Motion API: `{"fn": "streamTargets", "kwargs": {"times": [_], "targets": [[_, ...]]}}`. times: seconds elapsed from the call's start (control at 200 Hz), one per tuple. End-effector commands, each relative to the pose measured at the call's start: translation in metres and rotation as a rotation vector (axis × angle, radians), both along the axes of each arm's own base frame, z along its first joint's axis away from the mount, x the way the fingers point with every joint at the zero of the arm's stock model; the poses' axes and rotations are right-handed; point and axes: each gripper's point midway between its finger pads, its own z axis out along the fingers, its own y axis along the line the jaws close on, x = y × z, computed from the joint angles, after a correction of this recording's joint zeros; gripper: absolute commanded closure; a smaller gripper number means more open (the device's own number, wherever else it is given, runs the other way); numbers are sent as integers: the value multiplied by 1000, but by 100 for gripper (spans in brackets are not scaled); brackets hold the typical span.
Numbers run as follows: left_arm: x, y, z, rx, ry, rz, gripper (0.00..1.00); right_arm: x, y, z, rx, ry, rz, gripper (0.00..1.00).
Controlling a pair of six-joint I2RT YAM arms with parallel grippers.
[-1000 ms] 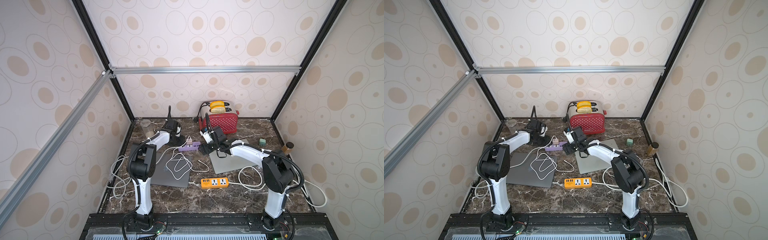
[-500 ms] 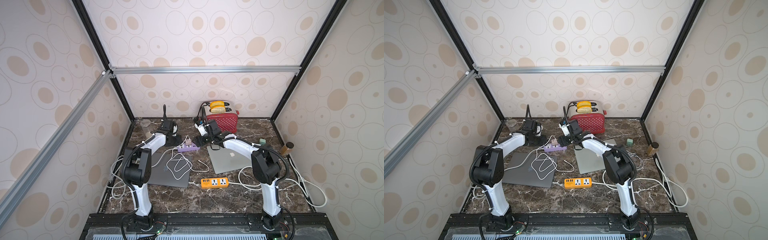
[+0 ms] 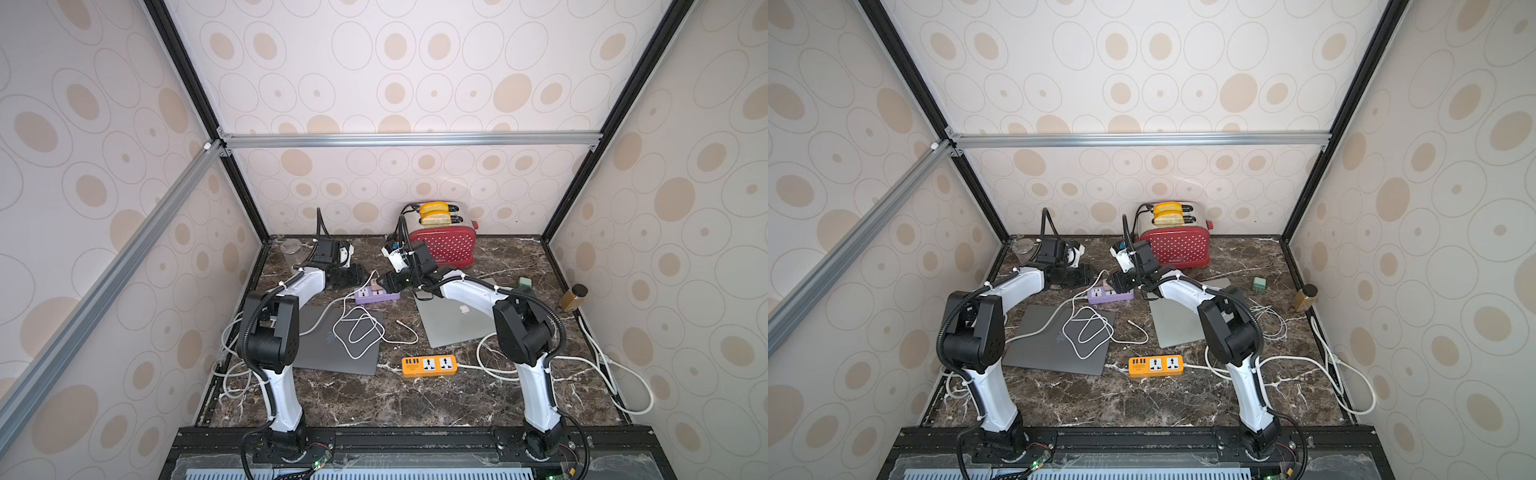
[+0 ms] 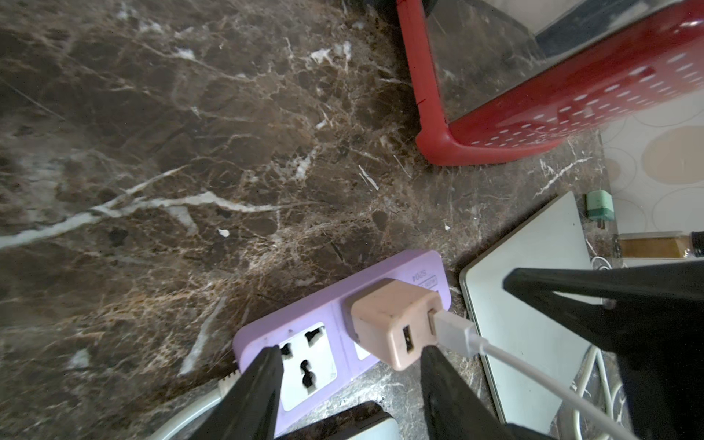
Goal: Unplug the laptop charger
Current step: Move the socket to the center of the board, then remove the charging cable from the plug.
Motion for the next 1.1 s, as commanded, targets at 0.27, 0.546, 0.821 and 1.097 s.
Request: {"fn": "streamTargets", "kwargs": {"times": [0.27, 0.546, 0.821, 1.097], "targets": [[2, -10, -17, -36, 65, -31, 40, 1, 12, -11, 38, -37, 26, 41], [-8, -2, -36, 31, 140, -14, 40, 3, 14, -8, 43, -50, 32, 43], [-14, -2, -43, 43, 163, -13, 40, 7, 18, -10, 52, -51, 28, 56], [-15, -4, -47, 49, 174, -19, 40, 3, 21, -16, 60, -46, 42, 75]]}}
